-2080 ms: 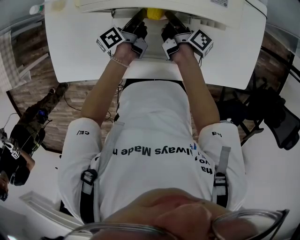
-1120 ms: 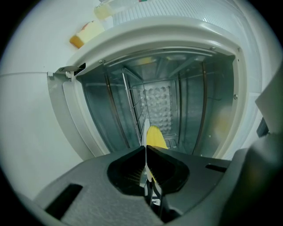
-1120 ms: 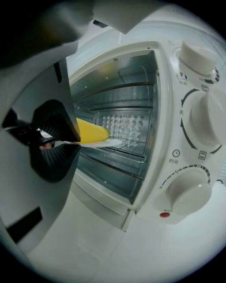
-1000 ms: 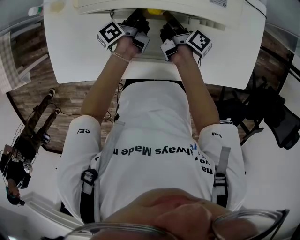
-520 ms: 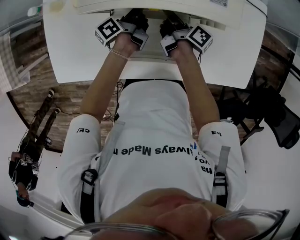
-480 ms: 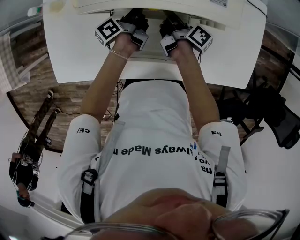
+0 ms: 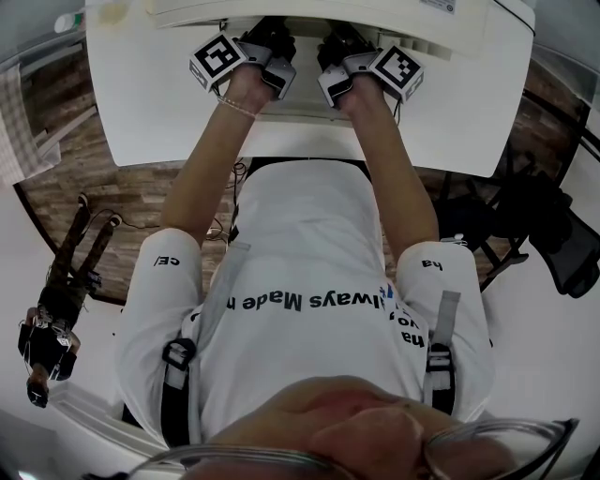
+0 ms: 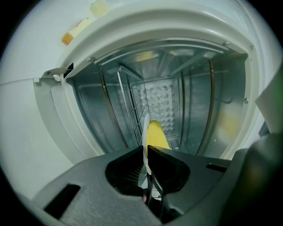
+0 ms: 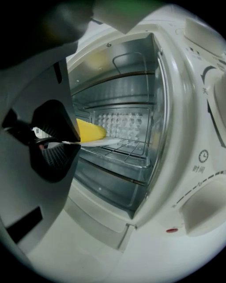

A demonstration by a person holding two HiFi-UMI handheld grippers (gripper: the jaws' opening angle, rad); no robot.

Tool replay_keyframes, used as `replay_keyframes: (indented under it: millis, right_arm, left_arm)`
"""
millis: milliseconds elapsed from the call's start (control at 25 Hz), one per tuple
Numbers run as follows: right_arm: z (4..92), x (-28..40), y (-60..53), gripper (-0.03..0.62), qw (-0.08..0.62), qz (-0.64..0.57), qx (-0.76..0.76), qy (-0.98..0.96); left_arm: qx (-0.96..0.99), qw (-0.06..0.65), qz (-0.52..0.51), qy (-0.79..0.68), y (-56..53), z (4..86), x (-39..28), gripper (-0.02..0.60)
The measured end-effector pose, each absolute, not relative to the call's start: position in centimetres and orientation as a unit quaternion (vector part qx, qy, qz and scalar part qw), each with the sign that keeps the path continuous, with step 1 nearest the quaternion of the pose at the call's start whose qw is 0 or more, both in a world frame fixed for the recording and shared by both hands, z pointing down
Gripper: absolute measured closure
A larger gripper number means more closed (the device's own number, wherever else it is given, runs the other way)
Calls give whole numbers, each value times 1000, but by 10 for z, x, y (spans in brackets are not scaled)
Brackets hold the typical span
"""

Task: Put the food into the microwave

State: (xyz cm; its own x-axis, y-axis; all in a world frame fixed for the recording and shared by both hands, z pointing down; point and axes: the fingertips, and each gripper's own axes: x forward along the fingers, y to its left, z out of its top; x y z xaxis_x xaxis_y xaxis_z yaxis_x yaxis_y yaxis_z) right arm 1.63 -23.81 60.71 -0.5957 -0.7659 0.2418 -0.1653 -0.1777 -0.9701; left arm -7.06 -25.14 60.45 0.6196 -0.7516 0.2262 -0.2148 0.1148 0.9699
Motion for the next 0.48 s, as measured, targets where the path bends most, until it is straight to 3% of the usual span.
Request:
replay_keyframes:
  millis: [480]
  right_arm:
    - [608,20,-241,563,208,-650,-393,616]
  left_arm:
    - [632,638,-220,-381,-250,603,-72,563]
